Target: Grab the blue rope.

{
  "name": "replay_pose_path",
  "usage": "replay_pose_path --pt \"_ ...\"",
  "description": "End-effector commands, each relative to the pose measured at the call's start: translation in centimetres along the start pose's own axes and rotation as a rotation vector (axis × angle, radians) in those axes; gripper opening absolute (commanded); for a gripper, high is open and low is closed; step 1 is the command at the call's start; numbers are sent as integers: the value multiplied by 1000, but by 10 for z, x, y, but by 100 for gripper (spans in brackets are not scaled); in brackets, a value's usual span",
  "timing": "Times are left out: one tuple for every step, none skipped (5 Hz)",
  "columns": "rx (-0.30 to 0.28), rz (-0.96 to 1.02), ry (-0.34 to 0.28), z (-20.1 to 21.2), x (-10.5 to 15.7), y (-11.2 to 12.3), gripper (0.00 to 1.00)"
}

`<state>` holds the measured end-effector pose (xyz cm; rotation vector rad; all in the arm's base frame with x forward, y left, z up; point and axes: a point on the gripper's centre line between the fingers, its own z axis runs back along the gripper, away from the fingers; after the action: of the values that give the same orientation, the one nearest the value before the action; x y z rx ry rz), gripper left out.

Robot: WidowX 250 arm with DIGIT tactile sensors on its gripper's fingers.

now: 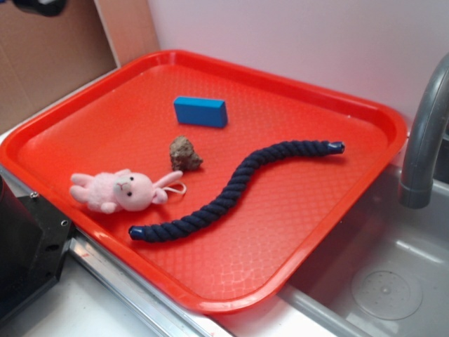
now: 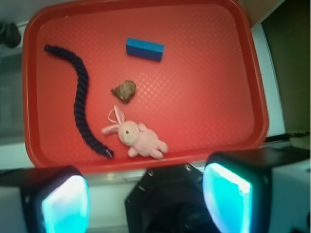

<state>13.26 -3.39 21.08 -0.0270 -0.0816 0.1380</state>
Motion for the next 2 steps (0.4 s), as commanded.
replay_pose_path --pt "-53 40 48 -53 32 -46 100" --pt "23 125 25 -102 50 -69 100"
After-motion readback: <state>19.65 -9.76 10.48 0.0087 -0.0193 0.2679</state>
